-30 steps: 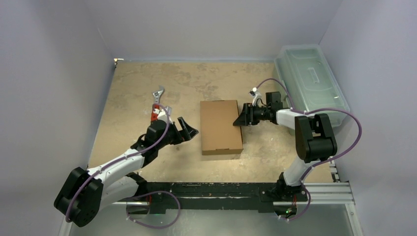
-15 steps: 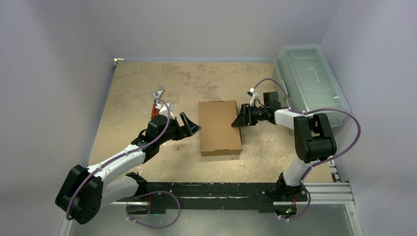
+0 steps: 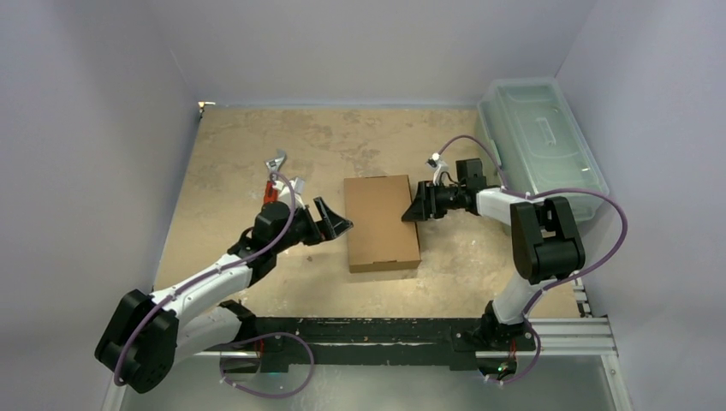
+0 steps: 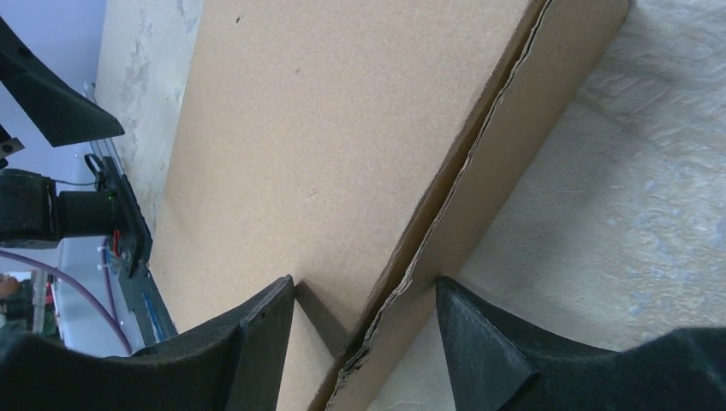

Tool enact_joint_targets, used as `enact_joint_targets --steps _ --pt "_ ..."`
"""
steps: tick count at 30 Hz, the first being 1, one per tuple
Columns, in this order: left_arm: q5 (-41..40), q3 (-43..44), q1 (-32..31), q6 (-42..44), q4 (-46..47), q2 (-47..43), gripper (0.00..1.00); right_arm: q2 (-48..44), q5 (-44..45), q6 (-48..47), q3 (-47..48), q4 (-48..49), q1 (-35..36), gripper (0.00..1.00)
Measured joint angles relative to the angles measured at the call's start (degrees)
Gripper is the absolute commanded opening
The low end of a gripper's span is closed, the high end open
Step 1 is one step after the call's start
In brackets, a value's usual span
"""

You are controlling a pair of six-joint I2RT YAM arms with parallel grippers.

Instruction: Fold the paper box

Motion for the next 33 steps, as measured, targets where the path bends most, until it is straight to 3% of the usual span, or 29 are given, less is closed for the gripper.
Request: enact_joint_targets --steps 13,24,33 --pt "-1.2 -2.4 0.0 0.3 0.5 1.1 0.87 0.7 0.0 -0.4 0.7 -0.5 2.1 0.64" --pt "-3.2 -2.6 -0.1 -0.3 3.6 10.2 0.66 1.6 0.0 -0.2 1.7 -0.5 5.7 0.63" --pt "-3.4 -4.1 -0.1 -0.7 5.9 10.3 0.6 1.6 0.0 -0.4 2.0 -0.9 5.7 0.62"
